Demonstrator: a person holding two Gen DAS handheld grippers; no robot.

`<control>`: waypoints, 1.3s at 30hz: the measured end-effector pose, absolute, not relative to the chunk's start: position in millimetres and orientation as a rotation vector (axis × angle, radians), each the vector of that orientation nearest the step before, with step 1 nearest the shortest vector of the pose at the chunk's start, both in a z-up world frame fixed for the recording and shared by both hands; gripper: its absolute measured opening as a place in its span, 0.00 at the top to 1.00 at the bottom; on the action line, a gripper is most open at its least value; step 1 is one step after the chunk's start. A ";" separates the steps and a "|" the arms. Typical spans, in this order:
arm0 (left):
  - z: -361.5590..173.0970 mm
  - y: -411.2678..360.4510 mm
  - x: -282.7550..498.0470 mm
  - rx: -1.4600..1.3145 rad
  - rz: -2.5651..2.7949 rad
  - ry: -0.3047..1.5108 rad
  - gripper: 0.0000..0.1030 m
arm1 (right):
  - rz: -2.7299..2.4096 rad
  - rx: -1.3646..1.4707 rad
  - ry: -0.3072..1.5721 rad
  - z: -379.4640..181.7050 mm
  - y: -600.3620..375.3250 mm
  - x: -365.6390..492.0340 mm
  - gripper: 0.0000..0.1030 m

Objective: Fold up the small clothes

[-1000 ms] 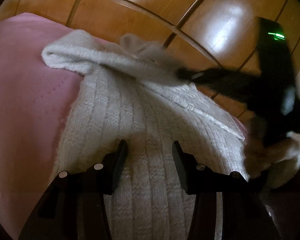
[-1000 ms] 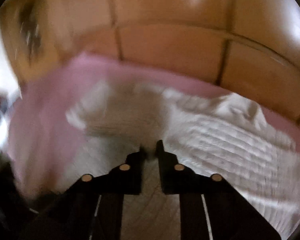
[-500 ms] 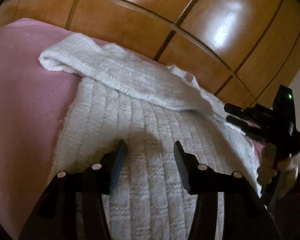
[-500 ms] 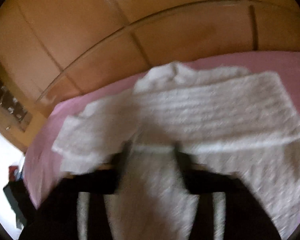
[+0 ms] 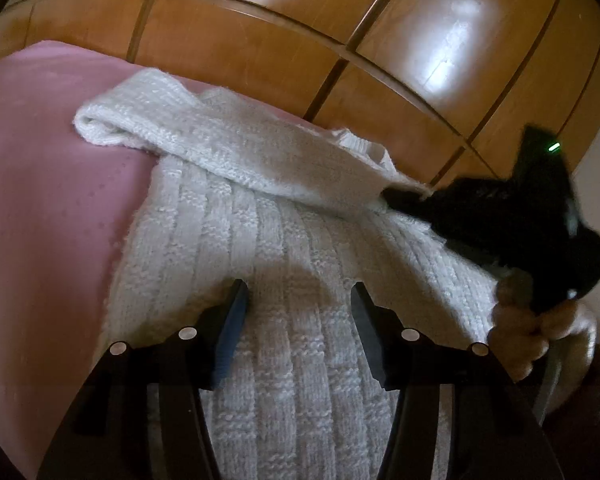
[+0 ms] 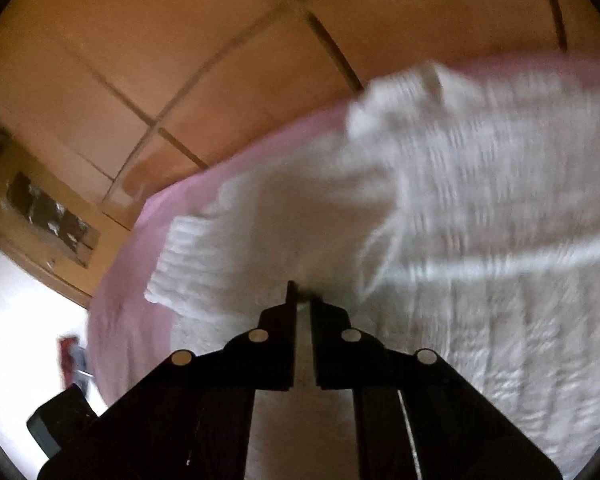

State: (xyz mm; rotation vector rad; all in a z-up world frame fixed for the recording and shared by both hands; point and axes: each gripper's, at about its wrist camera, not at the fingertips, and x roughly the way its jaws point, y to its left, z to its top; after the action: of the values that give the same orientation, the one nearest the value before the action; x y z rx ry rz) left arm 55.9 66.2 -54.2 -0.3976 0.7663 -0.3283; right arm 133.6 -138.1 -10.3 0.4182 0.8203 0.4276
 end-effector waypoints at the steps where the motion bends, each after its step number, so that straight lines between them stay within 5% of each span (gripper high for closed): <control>1: -54.6 66.2 55.5 -0.398 -0.329 0.766 0.49 | 0.409 0.382 0.778 4.3 -139.8 130.3 0.95; 8: -53.9 65.4 55.8 -0.397 -0.328 0.766 0.49 | 0.255 0.264 0.632 53.8 -179.2 133.0 1.00; 14: -53.7 65.9 54.6 -0.395 -0.333 0.766 0.45 | 0.258 0.401 0.717 24.4 -231.2 127.0 0.96; 15: -53.4 65.3 54.2 -0.389 -0.339 0.765 0.44 | 0.275 0.433 0.734 17.0 -233.9 124.2 0.92; 18: -53.1 63.2 54.2 -0.368 -0.336 0.767 0.42 | 0.321 0.522 0.797 -10.6 -227.6 117.2 0.60; 23: -53.0 63.7 54.8 -0.363 -0.335 0.769 0.42 | 0.397 0.612 0.903 -50.2 -186.4 126.6 0.59; 25: -52.4 63.0 55.1 -0.358 -0.332 0.770 0.42 | 0.386 0.632 0.897 -49.6 -171.8 137.1 0.66; 26: -52.2 62.9 55.1 -0.357 -0.332 0.770 0.42 | 0.396 0.641 0.907 -48.1 -167.2 141.1 0.75; 27: -52.0 62.1 55.1 -0.356 -0.332 0.771 0.42 | 0.409 0.628 0.922 -43.4 -162.2 144.3 0.95; 31: -49.9 59.7 55.8 -0.351 -0.324 0.787 0.42 | 0.358 0.424 0.821 -2.8 -147.6 137.0 0.94; 34: -41.7 53.8 62.3 -0.342 -0.344 0.817 0.30 | 0.315 0.342 0.711 33.6 -154.5 132.5 0.94; 39: -31.4 49.5 100.2 -0.365 -0.339 0.828 0.30 | 0.234 0.314 0.596 78.9 -200.7 128.0 0.95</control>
State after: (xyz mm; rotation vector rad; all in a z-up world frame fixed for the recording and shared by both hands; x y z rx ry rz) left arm 100.2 49.5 -31.4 -0.3653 0.8277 -0.3388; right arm 128.0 -200.7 78.9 0.3141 0.5962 0.2341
